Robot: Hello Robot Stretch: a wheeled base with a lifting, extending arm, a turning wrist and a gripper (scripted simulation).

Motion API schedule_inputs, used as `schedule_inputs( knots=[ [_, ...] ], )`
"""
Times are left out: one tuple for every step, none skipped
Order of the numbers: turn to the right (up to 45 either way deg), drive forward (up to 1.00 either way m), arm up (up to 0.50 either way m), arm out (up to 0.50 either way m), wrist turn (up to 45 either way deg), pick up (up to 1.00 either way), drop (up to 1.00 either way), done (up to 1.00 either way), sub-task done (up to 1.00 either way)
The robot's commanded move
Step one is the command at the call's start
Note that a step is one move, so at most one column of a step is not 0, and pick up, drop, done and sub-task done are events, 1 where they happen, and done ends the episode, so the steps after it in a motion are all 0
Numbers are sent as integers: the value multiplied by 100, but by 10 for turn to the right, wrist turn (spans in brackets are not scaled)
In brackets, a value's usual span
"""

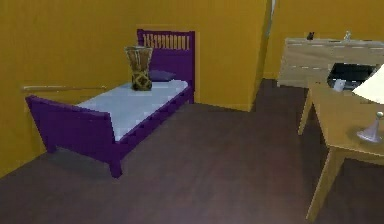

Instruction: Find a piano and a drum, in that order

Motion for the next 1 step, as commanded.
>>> schedule_inputs(
  knots=[
    [0, 100, 0, 0, 0, 0, 0, 0, 0]
  ],
)
